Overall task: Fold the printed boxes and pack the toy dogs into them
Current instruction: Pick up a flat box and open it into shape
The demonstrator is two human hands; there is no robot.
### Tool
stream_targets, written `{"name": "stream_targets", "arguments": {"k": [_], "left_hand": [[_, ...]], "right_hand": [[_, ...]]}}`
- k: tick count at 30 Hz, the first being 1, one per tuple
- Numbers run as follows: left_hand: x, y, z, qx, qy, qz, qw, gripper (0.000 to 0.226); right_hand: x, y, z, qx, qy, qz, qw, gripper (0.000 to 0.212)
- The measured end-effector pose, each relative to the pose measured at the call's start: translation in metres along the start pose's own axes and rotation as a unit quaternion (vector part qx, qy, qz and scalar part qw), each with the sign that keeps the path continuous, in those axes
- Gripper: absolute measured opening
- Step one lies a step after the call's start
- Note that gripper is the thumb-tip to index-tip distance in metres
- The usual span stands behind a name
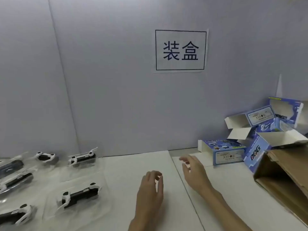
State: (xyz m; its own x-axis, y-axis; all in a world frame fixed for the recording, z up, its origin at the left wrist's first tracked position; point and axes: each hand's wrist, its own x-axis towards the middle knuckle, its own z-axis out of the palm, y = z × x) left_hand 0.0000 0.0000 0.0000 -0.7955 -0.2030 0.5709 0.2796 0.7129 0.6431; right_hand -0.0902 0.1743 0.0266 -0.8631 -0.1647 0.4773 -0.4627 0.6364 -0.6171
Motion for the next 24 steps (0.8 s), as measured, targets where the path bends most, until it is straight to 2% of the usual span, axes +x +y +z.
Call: {"name": "stream_targets", "arguments": {"k": [1, 3, 6, 8, 11, 13, 15, 17, 19, 21, 24], "left_hand": [[0.004, -0.006, 0.008, 0.007, 0.008, 0.004, 1.0, 0.013], [0.01, -0.016, 0.02, 0.027, 0.036, 0.0, 0.999, 0.015], [0.012, -0.027, 0.029, 0.049, 0.059, 0.065, 0.995, 0.021], [0.011, -0.027, 0.031, 0.063, 0.063, 0.086, 0.992, 0.026], [0.011, -0.026, 0.03, 0.053, 0.058, 0.077, 0.994, 0.026], [0.011, -0.028, 0.028, 0.036, 0.055, 0.048, 0.997, 0.025], [0.01, -0.031, 0.026, 0.015, 0.054, 0.013, 0.998, 0.027], [0.011, -0.034, 0.022, -0.014, 0.049, -0.012, 0.999, 0.038], [0.012, -0.038, 0.017, -0.044, 0.033, -0.035, 0.998, 0.059], [0.012, -0.043, 0.009, -0.08, 0.016, -0.055, 0.995, 0.083], [0.014, -0.041, -0.006, -0.169, 0.009, -0.068, 0.983, 0.114]], "right_hand": [[0.018, 0.013, 0.001, -0.085, 0.037, -0.008, 0.996, 0.026], [0.052, 0.042, 0.001, -0.253, 0.085, 0.045, 0.963, 0.031], [0.081, 0.07, -0.009, -0.4, 0.032, 0.172, 0.9, 0.039], [0.085, 0.081, -0.007, -0.405, 0.002, 0.208, 0.89, 0.038], [0.081, 0.075, -0.002, -0.295, 0.041, 0.188, 0.936, 0.05], [0.072, 0.055, 0.0, -0.166, 0.1, 0.136, 0.972, 0.065], [0.06, 0.031, -0.002, -0.05, 0.163, 0.062, 0.983, 0.063], [0.047, 0.008, -0.003, 0.063, 0.233, 0.008, 0.97, 0.053], [0.036, -0.019, -0.008, 0.21, 0.269, 0.003, 0.94, 0.047], [0.028, -0.041, -0.018, 0.335, 0.256, 0.019, 0.907, 0.044], [0.022, -0.053, -0.03, 0.445, 0.186, 0.064, 0.874, 0.041]]}}
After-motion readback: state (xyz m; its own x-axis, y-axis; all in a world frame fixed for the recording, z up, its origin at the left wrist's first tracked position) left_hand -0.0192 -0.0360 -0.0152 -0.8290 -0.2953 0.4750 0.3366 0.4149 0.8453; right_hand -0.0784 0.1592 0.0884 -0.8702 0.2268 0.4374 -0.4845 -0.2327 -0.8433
